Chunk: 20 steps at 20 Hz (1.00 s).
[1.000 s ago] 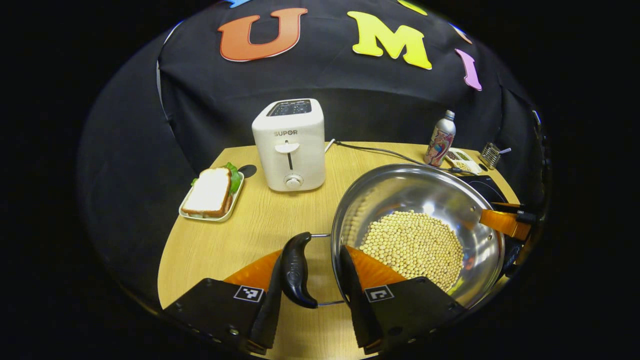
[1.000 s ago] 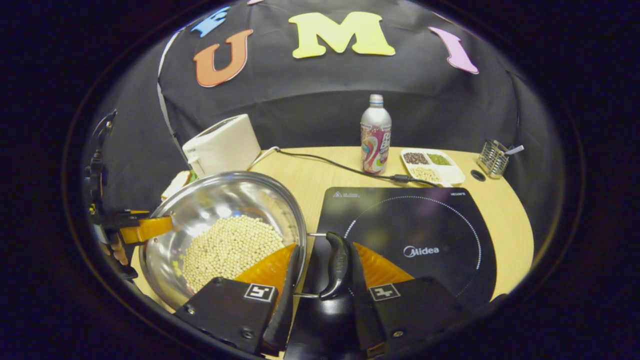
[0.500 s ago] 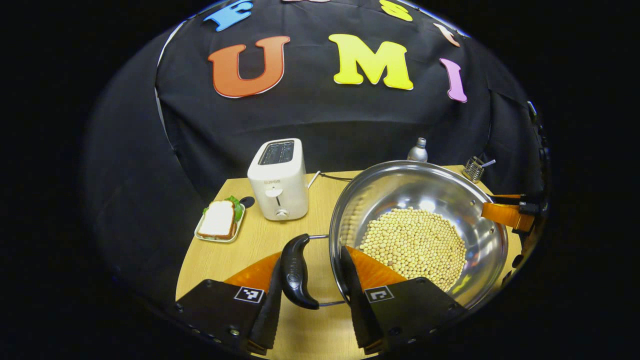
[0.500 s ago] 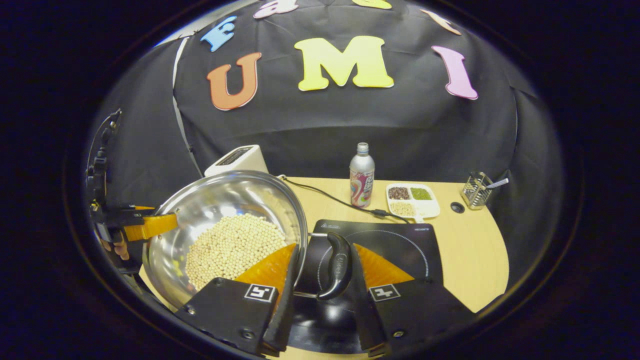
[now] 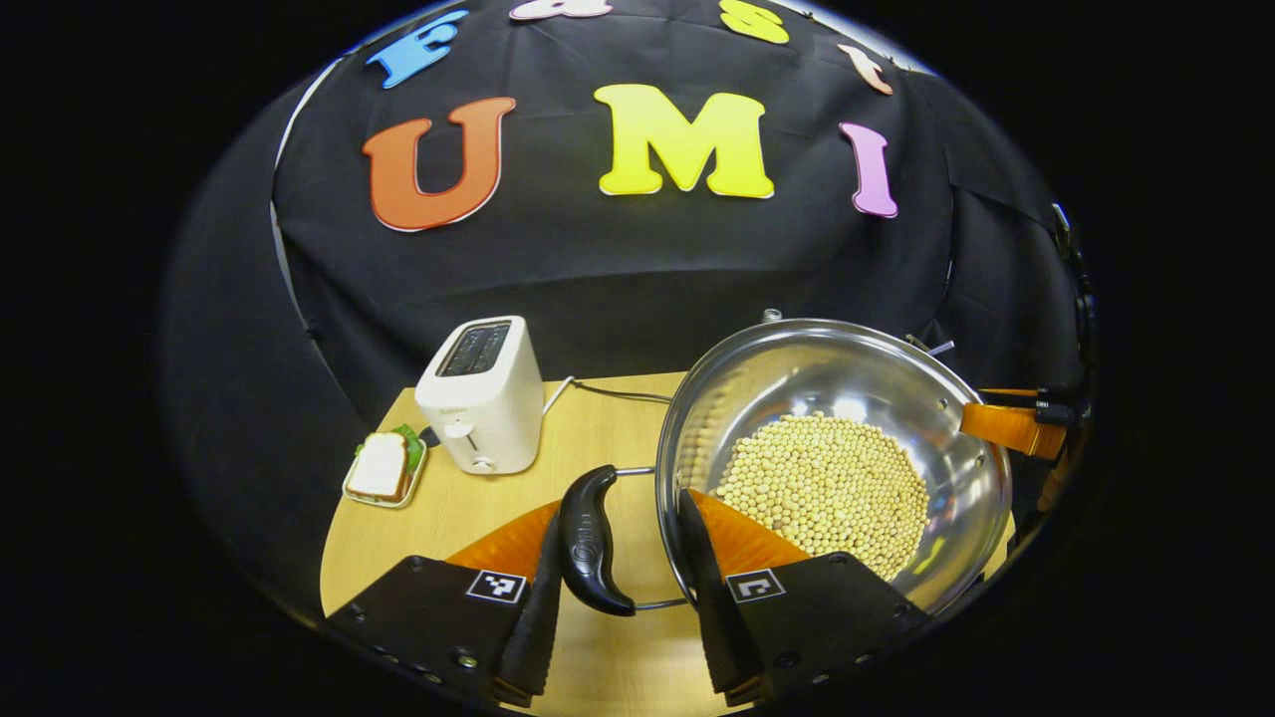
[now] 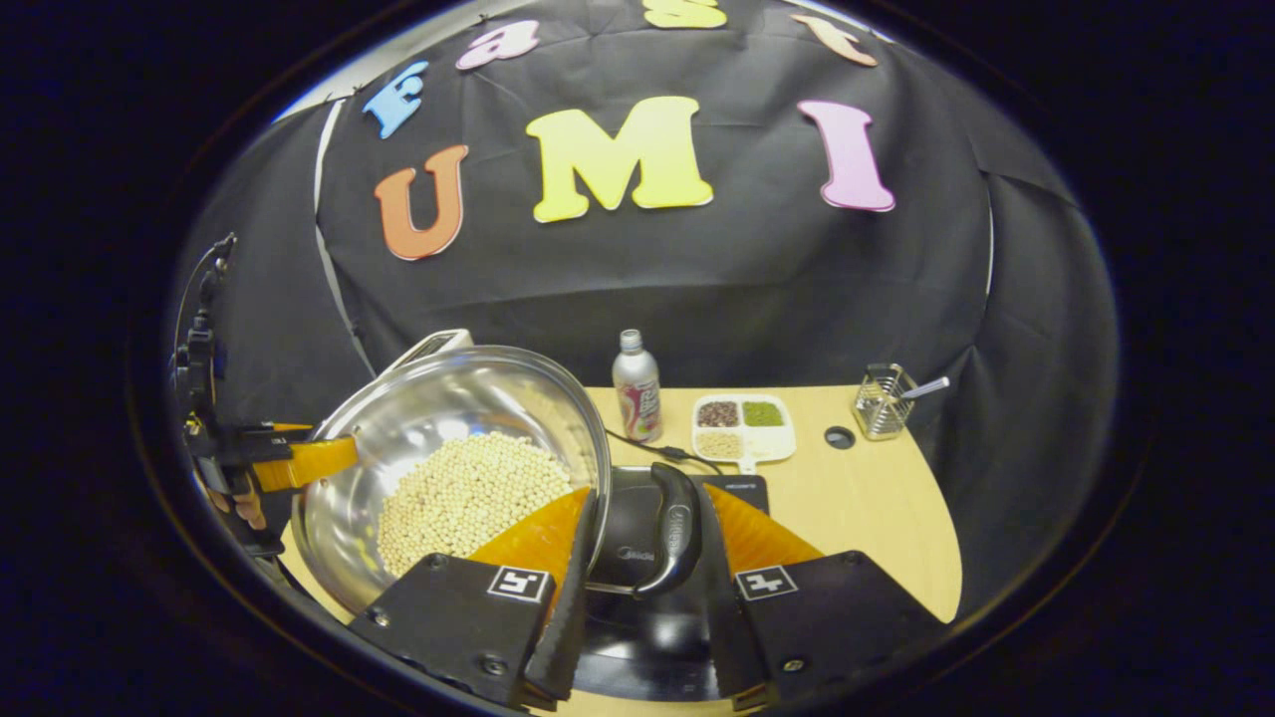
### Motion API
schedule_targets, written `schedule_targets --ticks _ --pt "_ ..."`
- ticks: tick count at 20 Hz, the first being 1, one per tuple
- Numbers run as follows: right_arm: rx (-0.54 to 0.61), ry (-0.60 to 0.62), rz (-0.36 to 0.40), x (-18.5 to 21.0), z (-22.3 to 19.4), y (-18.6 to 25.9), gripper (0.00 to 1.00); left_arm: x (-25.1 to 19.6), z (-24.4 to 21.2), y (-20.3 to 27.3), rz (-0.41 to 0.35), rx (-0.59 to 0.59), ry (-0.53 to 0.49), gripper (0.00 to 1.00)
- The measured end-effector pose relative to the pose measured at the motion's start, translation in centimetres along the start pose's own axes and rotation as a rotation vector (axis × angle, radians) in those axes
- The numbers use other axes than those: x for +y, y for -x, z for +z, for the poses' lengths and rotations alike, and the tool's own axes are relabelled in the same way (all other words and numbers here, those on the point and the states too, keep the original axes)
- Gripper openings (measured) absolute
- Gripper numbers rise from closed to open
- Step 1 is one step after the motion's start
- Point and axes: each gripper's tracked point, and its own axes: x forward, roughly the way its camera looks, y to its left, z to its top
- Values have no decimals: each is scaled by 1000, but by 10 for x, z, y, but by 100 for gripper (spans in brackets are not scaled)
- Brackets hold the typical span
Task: First push the handle of the pot to place it horizontally, then grasp the pot with both hands and set it on the induction cooktop.
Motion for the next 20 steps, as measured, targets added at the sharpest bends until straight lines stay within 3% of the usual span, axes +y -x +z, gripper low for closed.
schedule_targets --ticks 12,20 --pt "15 -12 -58 -95 -15 -14 52 -83 -4 -49 -57 31 -18 58" --pt "63 -59 -51 -128 -50 -53 54 -107 -32 -89 -48 65 -25 59"
